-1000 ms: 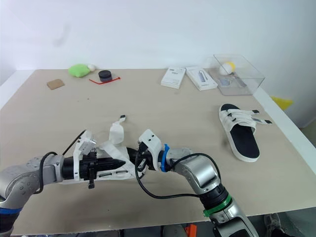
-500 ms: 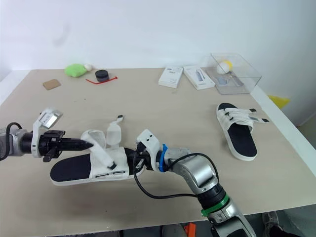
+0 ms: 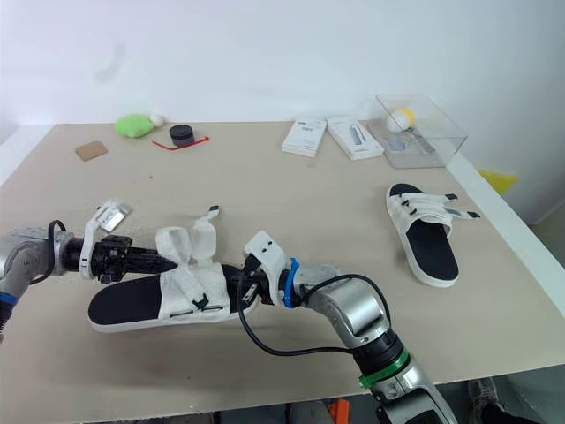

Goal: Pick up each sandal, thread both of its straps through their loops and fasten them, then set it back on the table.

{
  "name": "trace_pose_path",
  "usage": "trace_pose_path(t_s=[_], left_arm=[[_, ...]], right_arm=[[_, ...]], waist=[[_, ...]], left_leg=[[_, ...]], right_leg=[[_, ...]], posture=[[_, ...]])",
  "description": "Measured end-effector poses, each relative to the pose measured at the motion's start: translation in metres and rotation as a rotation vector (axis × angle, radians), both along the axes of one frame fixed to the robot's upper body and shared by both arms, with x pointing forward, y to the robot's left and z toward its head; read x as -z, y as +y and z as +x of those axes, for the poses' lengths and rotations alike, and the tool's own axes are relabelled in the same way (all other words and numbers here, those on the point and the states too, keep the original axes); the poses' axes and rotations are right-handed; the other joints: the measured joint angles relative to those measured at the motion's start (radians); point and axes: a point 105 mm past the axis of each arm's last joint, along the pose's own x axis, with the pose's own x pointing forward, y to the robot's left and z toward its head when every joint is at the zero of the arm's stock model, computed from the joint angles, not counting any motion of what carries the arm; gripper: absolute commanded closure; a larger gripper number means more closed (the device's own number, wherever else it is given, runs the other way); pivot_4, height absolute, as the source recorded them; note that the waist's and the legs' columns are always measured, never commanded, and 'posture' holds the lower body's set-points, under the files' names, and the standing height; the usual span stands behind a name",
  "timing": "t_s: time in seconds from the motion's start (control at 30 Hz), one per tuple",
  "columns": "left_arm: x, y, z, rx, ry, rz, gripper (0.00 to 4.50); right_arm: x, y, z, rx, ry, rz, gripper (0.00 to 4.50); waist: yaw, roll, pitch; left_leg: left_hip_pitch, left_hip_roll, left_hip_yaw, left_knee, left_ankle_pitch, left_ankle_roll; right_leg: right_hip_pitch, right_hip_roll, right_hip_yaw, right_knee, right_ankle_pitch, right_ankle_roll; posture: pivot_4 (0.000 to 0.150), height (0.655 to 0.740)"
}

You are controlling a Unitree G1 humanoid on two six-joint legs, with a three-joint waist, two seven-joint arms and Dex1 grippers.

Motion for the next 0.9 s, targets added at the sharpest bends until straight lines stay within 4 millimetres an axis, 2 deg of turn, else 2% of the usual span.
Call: trace_pose_path(t_s=[0.1,0.3,0.5,0.73,0.8,0.9], left_arm=[[0.002,-0.001,-0.007,0.001,0.010,0.003,0.08],[0.003,-0.003,-0.018,0.007,0.021,0.002,0.08],[0.016,-0.017,-0.036,0.031,0.066,-0.001,0.08],[0.017,-0.035,-0.035,0.020,0.059,-0.045,0.08],[0.017,-0.036,-0.035,0.010,0.067,-0.048,0.46],[0.018,-0.038,-0.032,-0.011,0.061,-0.052,1.60]], right_arm=[[0.000,0.000,0.000,0.000,0.001,-0.001,4.50],[0.000,0.000,0.001,0.003,-0.001,-0.003,4.50],[0.000,-0.001,0.001,0.005,0.000,-0.004,4.50],[0.000,-0.001,0.001,0.007,-0.001,-0.004,4.50],[0.001,0.000,0.001,0.006,0.000,-0.004,4.50],[0.001,0.000,0.001,0.006,0.000,-0.004,4.50]], waist=[[0.000,0.000,0.000],[0.000,0.000,0.000],[0.000,0.000,0.000],[0.000,0.000,0.000],[0.000,0.000,0.000],[0.000,0.000,0.000]], left_leg=[[0.001,0.000,-0.001,0.000,-0.001,0.002],[0.001,0.000,-0.003,0.000,-0.001,0.002],[0.001,0.000,-0.004,0.000,-0.001,0.002],[0.001,0.000,-0.005,0.000,-0.001,0.002],[0.001,-0.001,-0.005,0.000,-0.001,0.002],[0.001,-0.001,-0.005,0.000,-0.001,0.002]], right_leg=[[0.000,0.002,0.001,0.001,0.000,0.000],[0.001,0.002,0.001,0.001,0.000,0.000],[0.001,0.002,0.001,0.001,0.000,0.000],[0.002,0.003,0.001,0.000,0.000,0.000],[0.002,0.003,0.001,0.001,0.000,0.000],[0.002,0.003,0.001,0.001,0.000,0.000]], posture=[[0.150,0.7400],[0.150,0.7400],[0.150,0.7400],[0.150,0.7400],[0.150,0.7400],[0.150,0.7400]])
